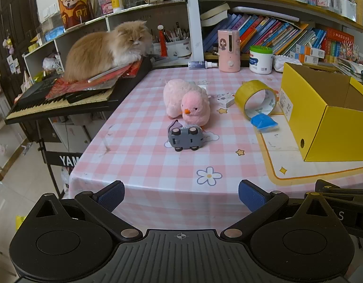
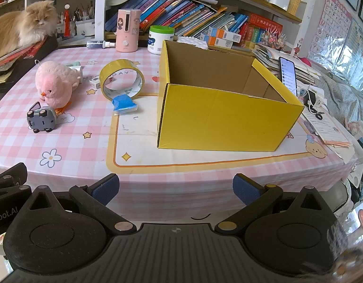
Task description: Organize objects
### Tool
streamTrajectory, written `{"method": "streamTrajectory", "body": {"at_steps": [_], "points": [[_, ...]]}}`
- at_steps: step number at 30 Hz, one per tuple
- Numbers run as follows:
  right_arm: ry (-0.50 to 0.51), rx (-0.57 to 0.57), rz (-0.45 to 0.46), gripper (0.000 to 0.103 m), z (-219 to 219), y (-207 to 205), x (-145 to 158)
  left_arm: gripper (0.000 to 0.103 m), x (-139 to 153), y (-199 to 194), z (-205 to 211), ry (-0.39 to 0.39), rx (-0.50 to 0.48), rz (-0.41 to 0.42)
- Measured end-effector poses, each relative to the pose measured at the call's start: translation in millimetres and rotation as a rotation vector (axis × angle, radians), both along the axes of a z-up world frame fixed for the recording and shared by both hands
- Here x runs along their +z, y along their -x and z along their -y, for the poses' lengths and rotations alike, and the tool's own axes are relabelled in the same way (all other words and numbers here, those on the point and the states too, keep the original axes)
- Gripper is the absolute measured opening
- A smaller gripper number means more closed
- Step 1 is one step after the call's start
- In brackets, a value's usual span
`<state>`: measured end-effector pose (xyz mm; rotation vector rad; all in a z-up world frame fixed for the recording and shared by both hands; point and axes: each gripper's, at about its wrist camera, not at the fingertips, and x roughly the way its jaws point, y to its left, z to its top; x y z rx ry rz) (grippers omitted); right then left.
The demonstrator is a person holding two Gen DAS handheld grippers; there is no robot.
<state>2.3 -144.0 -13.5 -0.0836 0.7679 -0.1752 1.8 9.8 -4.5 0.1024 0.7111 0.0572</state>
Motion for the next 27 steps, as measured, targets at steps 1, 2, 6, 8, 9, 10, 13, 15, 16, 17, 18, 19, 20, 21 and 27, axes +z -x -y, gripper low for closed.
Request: {"method": "streamTrajectory", "body": {"at_steps": [1,2,6,8,9,10,13,15,16,17,18,19,20,21,27], "points": [[0.0,0.0,0.0,0.103,-0.2,0.0,-0.8,0.103,0.6,-0.2,0.7,0.0,0.0,0.0],[0.0,0.0,0.0,0.103,-0.2,0.0,-1.1,0.103,0.4,-0.2,0.4,0.0,0.002,0.0],[0.001,0.001,-0.001,0.103,-0.5,-0.3,-0.8,0.103,-1.4,0.1,-1.1,0.002,0.007,0.0],[0.002,0.001,-0.001,0.103,-1.5,-0.2,-2.0,0.103,-1.5,-0.1,-1.4,0.001,0.01,-0.001],[0.002,0.001,-0.002,0.103,-1.5,-0.3,-1.9,0.103,-1.2,-0.2,-1.2,0.001,0.016,-0.001],[0.003,0.001,-0.002,0.103,-1.6,-0.3,-2.0,0.103,-1.1,-0.4,-1.1,0.001,0.016,-0.001],[0.003,0.001,-0.002,0.103,-1.7,-0.5,-2.0,0.103,-3.6,0.2,-2.8,0.004,0.017,-0.003],[0.003,0.001,-0.002,0.103,-1.7,-0.6,-1.9,0.103,-6.1,0.6,-4.6,0.008,0.016,-0.006],[0.003,0.001,-0.003,0.103,-1.8,-0.7,-2.0,0.103,-7.4,-2.2,-4.3,0.009,0.018,-0.009],[0.003,0.001,-0.003,0.103,-1.8,-0.7,-1.9,0.103,-7.8,-2.7,-4.3,0.01,0.018,-0.01],[0.003,0.001,-0.003,0.103,-1.9,-0.7,-2.2,0.103,-8.3,-2.7,-4.2,0.011,0.018,-0.011],[0.003,0.001,-0.003,0.103,-1.9,-0.8,-2.2,0.103,-7.3,-3.3,-3.7,0.009,0.019,-0.01],[0.003,0.001,-0.003,0.103,-1.9,-1.0,-1.8,0.103,-9.1,-2.6,-4.1,0.008,0.018,-0.01],[0.004,0.001,-0.003,0.103,-1.9,-1.0,-1.7,0.103,-7.2,-3.3,-3.9,0.008,0.019,-0.011],[0.004,0.002,-0.004,0.103,-2.0,-1.4,-1.6,0.103,-6.7,-3.6,-4.0,0.01,0.02,-0.012]]}}
